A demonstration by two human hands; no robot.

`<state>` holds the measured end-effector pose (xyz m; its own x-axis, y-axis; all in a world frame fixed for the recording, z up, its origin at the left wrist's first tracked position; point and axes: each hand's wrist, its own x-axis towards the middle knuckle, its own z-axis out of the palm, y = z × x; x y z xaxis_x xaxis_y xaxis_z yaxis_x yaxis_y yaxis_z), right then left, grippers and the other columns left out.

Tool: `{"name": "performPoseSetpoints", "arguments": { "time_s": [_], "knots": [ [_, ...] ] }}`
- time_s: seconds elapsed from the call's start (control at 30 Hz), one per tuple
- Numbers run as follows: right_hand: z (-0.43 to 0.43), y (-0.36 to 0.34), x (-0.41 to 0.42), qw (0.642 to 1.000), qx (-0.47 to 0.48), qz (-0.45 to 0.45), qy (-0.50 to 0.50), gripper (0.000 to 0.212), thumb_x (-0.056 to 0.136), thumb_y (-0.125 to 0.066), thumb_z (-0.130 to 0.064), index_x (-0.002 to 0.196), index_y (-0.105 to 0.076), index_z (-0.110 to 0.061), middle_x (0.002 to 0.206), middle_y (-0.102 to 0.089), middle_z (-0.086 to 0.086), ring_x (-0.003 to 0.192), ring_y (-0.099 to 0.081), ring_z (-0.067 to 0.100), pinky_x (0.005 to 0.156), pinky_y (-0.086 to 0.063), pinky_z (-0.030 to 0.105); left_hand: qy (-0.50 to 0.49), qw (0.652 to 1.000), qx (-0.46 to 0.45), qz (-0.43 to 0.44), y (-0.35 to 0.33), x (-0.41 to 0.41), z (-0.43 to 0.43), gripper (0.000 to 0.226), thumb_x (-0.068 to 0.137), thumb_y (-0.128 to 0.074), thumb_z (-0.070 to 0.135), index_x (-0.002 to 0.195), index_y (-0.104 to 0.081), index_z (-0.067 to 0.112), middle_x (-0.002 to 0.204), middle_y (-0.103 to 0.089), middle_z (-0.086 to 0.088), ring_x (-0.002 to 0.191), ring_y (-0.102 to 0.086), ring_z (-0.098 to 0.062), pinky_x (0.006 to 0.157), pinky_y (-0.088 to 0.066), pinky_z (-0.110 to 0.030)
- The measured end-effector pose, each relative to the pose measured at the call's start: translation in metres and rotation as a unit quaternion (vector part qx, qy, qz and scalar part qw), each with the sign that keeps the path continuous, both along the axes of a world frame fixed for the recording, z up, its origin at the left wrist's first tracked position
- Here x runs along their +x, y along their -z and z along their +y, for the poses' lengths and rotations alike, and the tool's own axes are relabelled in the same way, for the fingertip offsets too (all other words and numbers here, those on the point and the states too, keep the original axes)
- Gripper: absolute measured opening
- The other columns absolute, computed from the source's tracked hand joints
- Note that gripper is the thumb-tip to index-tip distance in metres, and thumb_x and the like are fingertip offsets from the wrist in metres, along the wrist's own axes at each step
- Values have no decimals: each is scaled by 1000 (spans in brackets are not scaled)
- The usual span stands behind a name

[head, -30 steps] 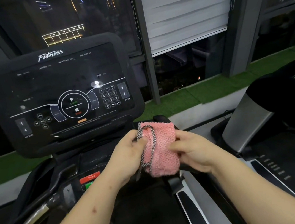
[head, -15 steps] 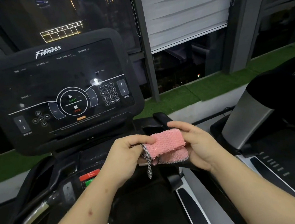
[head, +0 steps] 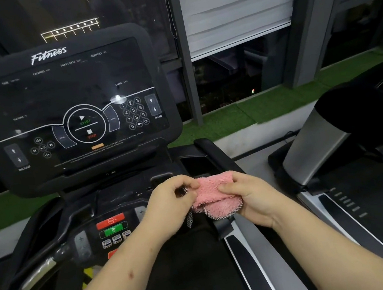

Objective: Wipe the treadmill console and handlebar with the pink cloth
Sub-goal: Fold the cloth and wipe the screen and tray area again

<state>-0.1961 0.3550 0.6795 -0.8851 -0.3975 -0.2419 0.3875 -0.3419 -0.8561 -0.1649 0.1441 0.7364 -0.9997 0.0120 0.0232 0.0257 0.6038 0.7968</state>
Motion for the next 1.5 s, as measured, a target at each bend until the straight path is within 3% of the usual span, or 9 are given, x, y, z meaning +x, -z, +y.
{"name": "performPoseSetpoints", "arguments": {
  "time_s": [0.17, 0.3, 0.43, 0.6, 0.7, 0.8, 0.9, 1.07, 1.5],
  "knots": [
    [14, 20, -6, 990, 94, 23, 100, 16, 100, -56, -2, 113, -63, -9, 108, -71, 19, 95, -68, 30, 80, -54, 41, 6, 997, -76, 7, 1, 4, -9, 40, 100, -63, 15, 128, -60, 43, 119, -58, 26, 103, -56, 16, 80, -42, -1],
    [27, 33, 1, 902, 378, 144, 152, 3, 103, -54, -22, 105, -55, -24, 97, -65, -4, 85, -61, 14, 67, -46, 26, 0, 976, -217, 36, -4, 11, -34, 43, 101, -60, 21, 142, -56, 32, 123, -49, 22, 113, -51, 0, 96, -38, -18],
    [18, 69, 19, 837, 474, 241, 133, 29, 102, -46, -14, 129, -45, -26, 120, -59, -12, 104, -64, 14, 78, -47, 25, -43, 943, -326, 51, 5, 13, -61, 40, 99, -59, 26, 139, -59, 26, 131, -61, 7, 124, -53, -15, 113, -35, -36],
    [4, 111, 27, 831, 472, 289, 62, 20, 86, -64, -29, 87, -44, -34, 161, -30, -18, 143, -38, 2, 105, -43, 30, -71, 919, -388, 1, 30, 19, -78, 50, 104, -46, 43, 152, -45, 32, 152, -49, 4, 146, -36, -20, 128, -9, -49],
    [8, 111, 24, 848, 454, 260, 87, 18, 92, -54, -37, 107, -44, -41, 158, -34, -27, 141, -41, 4, 110, -44, 37, -76, 921, -382, 3, 36, 17, -81, 51, 105, -42, 45, 154, -43, 32, 155, -47, 3, 149, -33, -19, 129, -6, -49],
    [3, 106, 16, 841, 475, 247, 83, 44, 96, -43, -36, 139, -39, -46, 143, -49, -20, 136, -45, 6, 116, -40, 41, -78, 925, -371, 7, 37, 15, -82, 50, 105, -42, 45, 153, -45, 33, 154, -48, 4, 148, -33, -19, 129, -7, -48],
    [-14, 109, 8, 820, 497, 267, 98, 36, 101, -33, -30, 135, -42, -38, 131, -53, -8, 133, -47, 15, 116, -41, 45, -76, 930, -360, 13, 38, 15, -84, 50, 104, -45, 45, 153, -46, 32, 153, -48, 4, 148, -34, -19, 129, -7, -48],
    [-38, 118, 2, 799, 512, 281, 142, 46, 98, -45, -1, 136, -47, -27, 142, -48, -3, 139, -44, 22, 115, -42, 48, -69, 934, -351, 26, 43, 16, -87, 51, 104, -46, 43, 153, -46, 31, 154, -48, 3, 149, -33, -19, 129, -5, -48],
    [-125, 85, -2, 743, 497, 446, 45, 69, 92, -53, 0, 155, -36, -24, 158, -37, -5, 151, -27, 15, 124, -26, 42, -74, 928, -365, 21, 44, 15, -87, 54, 103, -45, 48, 155, -41, 36, 156, -45, 6, 150, -29, -17, 129, -2, -48]
  ]
}}
